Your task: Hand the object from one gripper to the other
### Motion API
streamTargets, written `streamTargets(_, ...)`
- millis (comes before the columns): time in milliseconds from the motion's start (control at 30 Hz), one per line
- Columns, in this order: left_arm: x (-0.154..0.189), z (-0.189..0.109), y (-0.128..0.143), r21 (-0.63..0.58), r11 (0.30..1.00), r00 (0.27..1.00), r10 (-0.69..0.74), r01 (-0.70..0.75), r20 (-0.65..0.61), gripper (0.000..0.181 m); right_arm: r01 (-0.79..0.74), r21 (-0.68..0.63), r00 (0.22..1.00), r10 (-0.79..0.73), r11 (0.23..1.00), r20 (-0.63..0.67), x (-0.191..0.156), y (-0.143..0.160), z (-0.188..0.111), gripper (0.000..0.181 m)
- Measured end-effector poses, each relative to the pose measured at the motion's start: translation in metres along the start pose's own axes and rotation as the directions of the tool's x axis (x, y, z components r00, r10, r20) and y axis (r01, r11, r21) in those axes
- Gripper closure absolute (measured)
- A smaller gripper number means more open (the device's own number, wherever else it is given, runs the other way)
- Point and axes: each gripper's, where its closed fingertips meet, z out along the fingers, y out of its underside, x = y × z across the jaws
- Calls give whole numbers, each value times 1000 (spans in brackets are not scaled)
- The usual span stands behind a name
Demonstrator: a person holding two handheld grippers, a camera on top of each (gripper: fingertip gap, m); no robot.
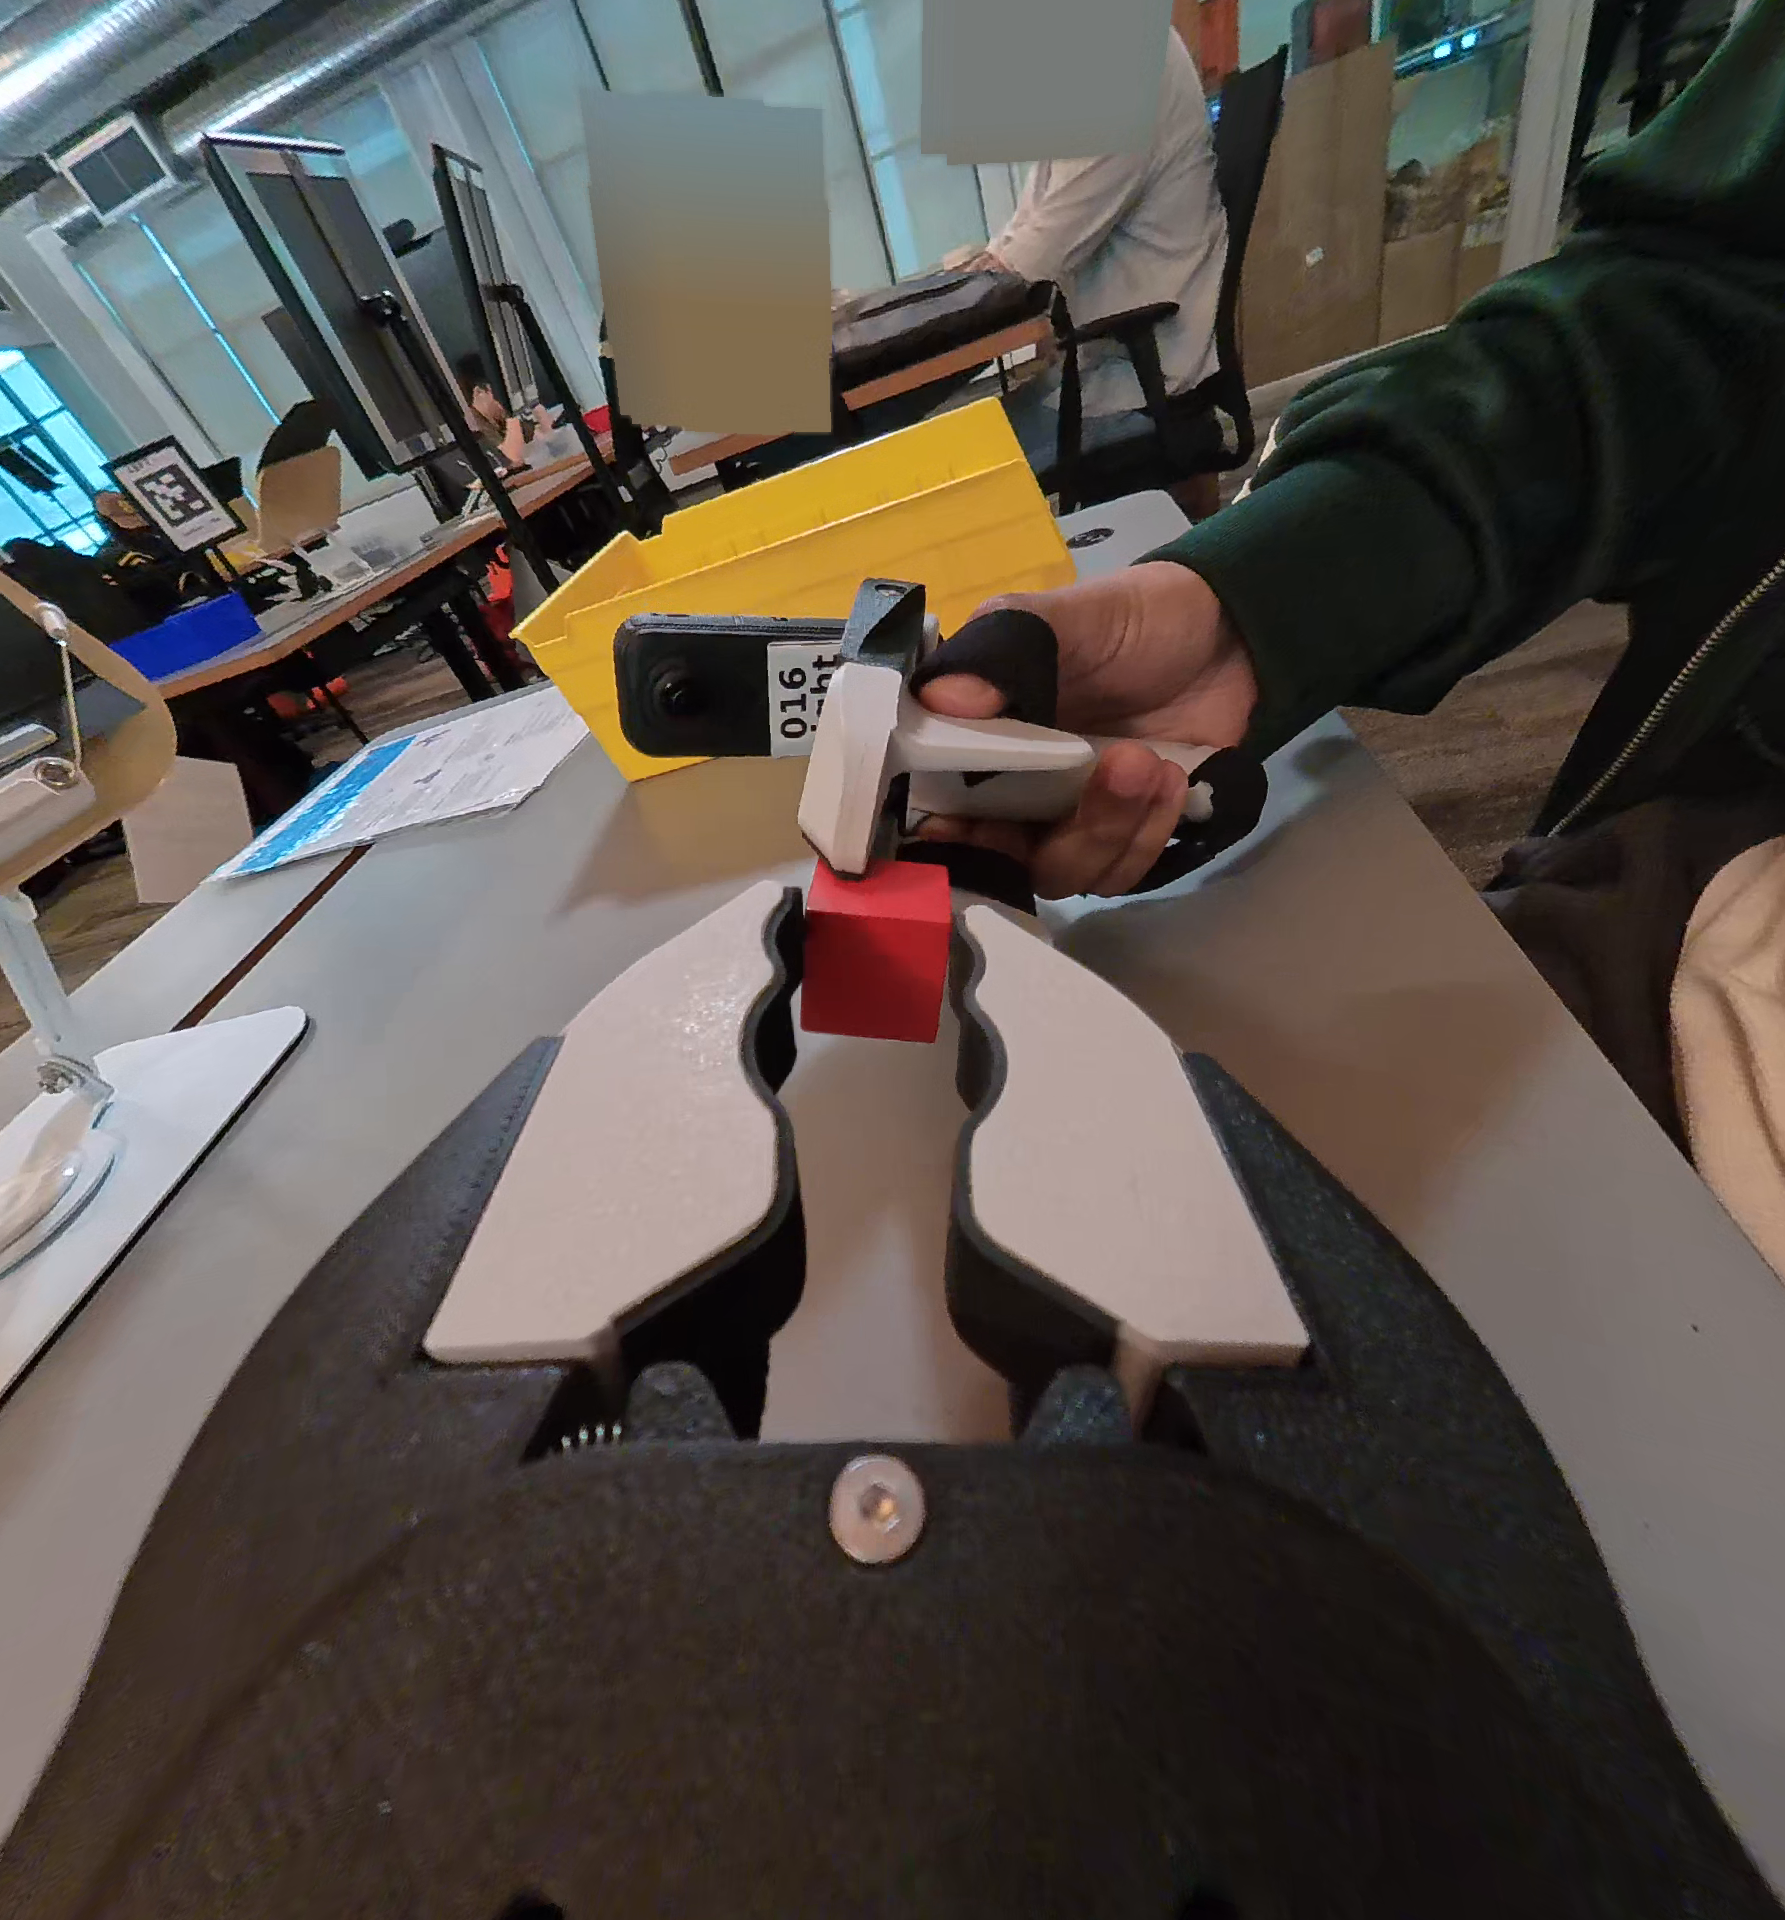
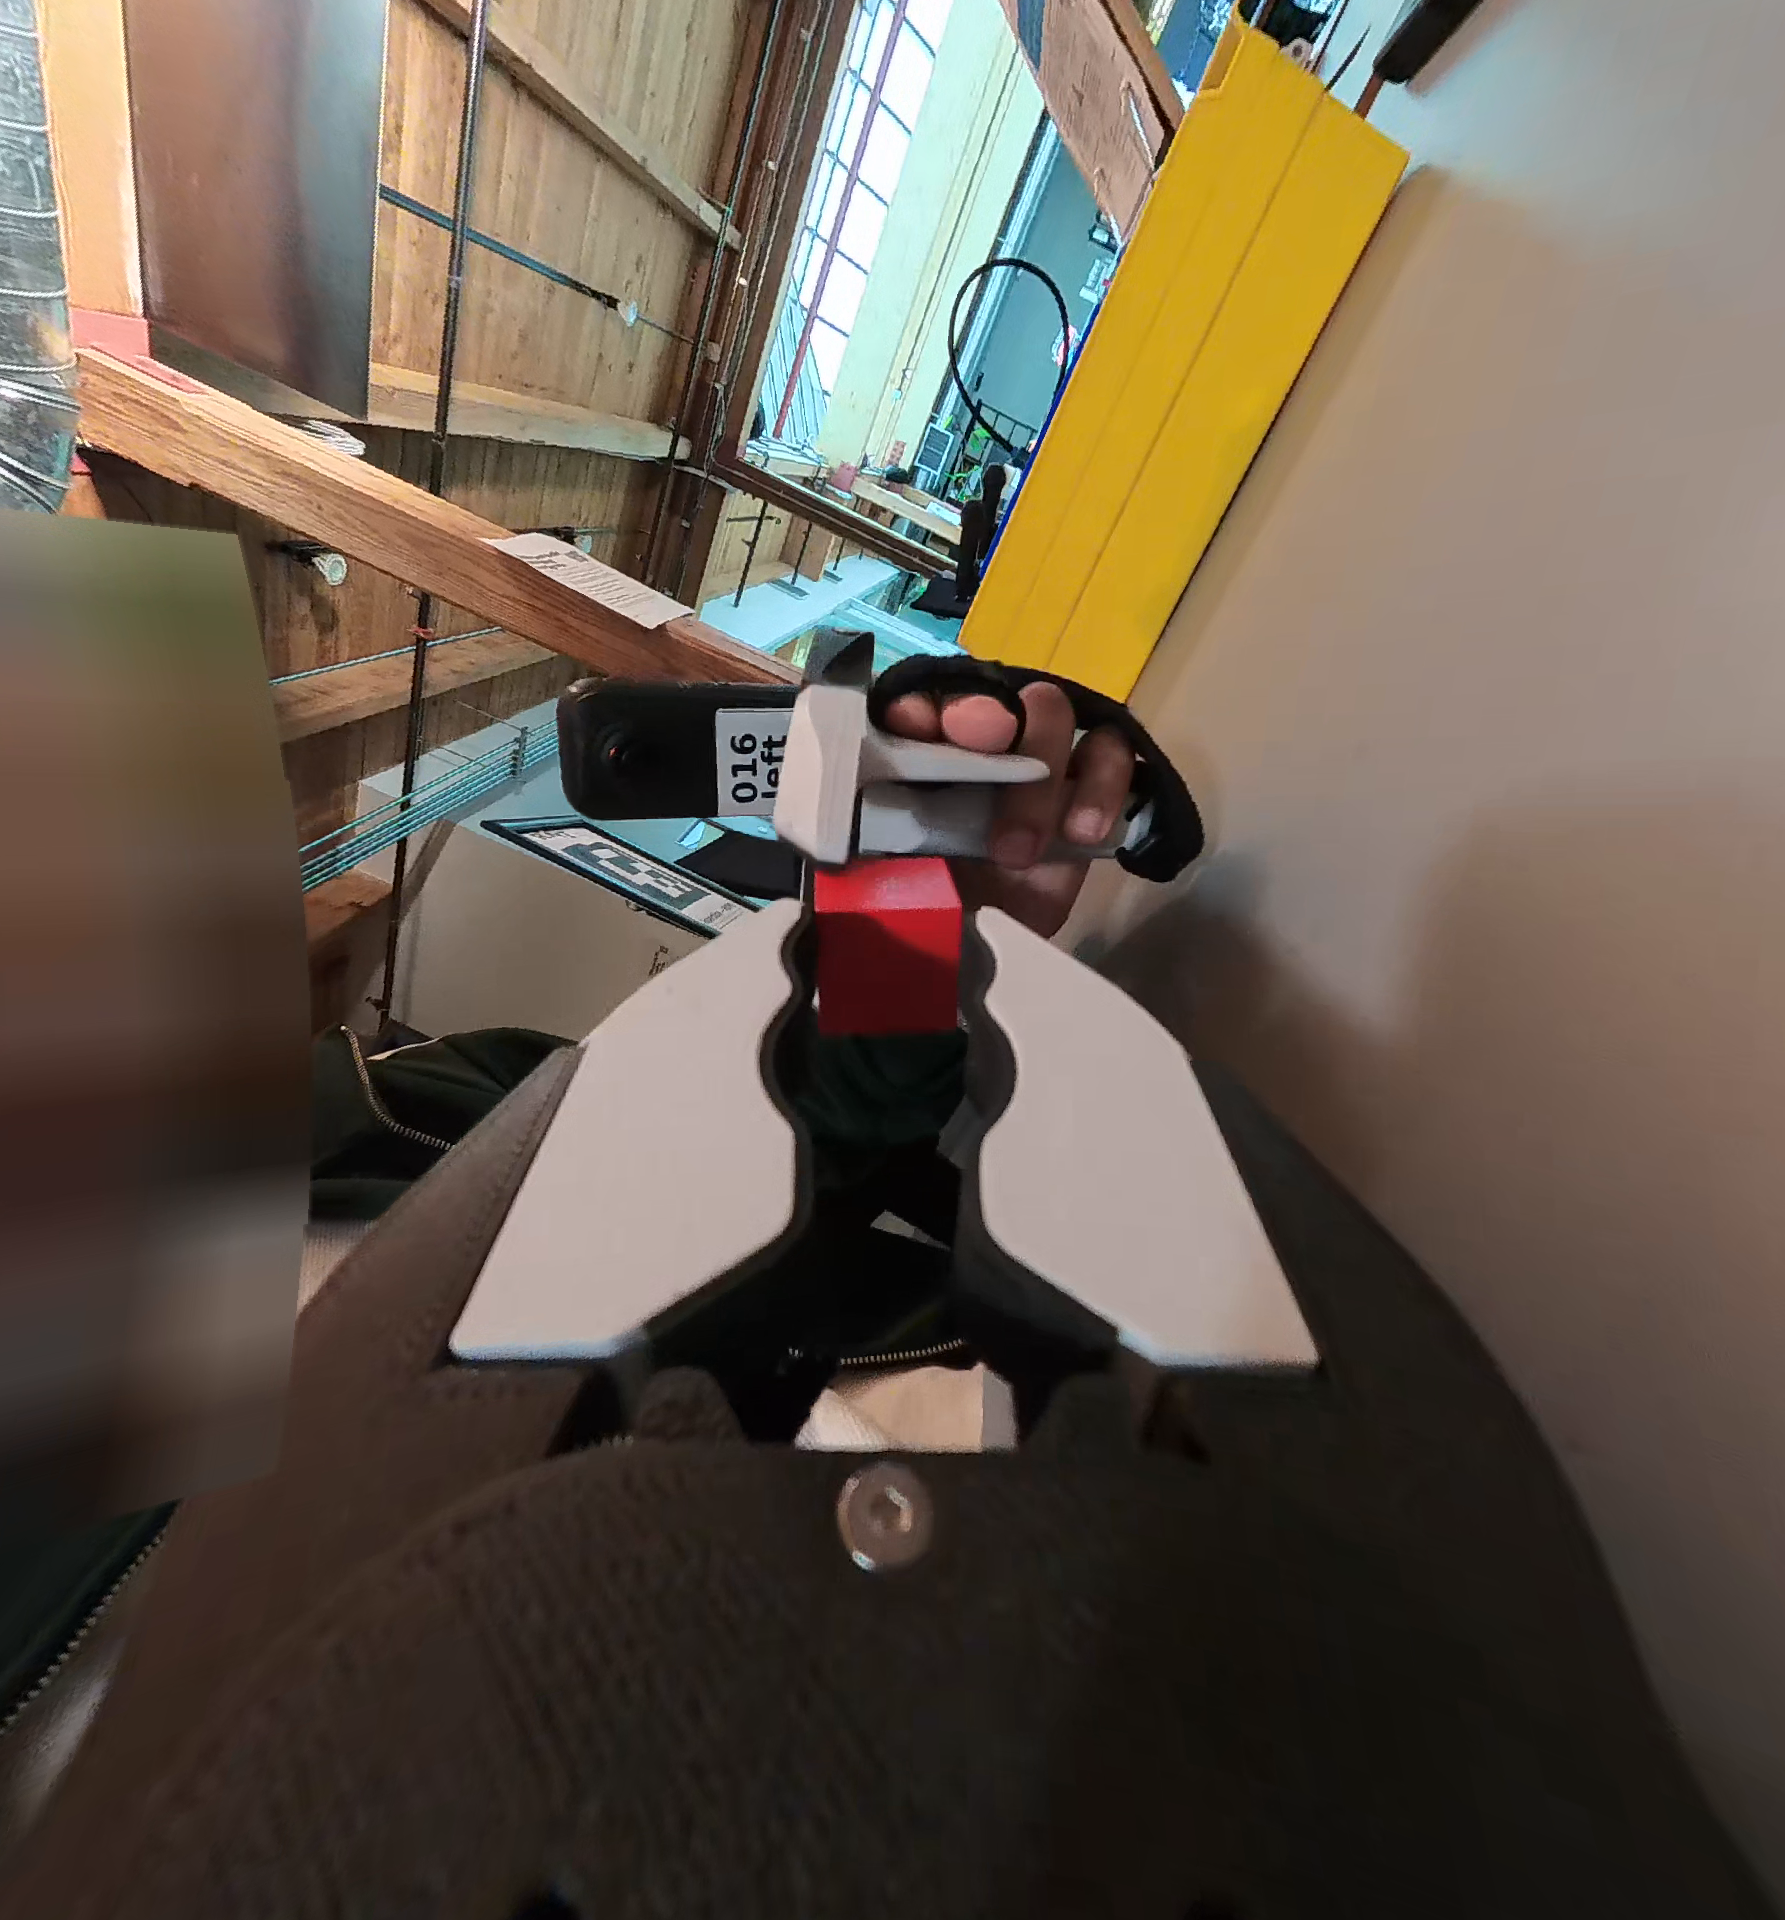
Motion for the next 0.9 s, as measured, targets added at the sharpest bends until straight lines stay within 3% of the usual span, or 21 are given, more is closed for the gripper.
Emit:
streamTargets(233,-3,-1,0,-16,999,999,-43,43,-6,154,-2,10,1000,2,1000,19,0,-1,1,154)
streamTargets(400,-18,-7,0,22,977,976,-215,214,28,154,53,74,998,-54,996,15,-4,-15,-4,138)
streamTargets(533,-37,-18,0,121,833,838,-545,540,18,154,304,86,950,-296,949,-95,-4,-25,-10,130)
streamTargets(667,-47,-26,-5,221,679,705,-706,700,-67,155,587,-24,788,-578,809,-213,-4,-22,-8,131)
streamTargets(767,-44,-25,-4,206,633,660,-743,746,-109,154,653,-55,728,-646,755,-230,-5,-18,-6,136)
streamTargets(900,-35,-19,-9,169,573,597,-779,802,-190,154,634,-59,745,-630,771,-220,-3,-14,-3,136)
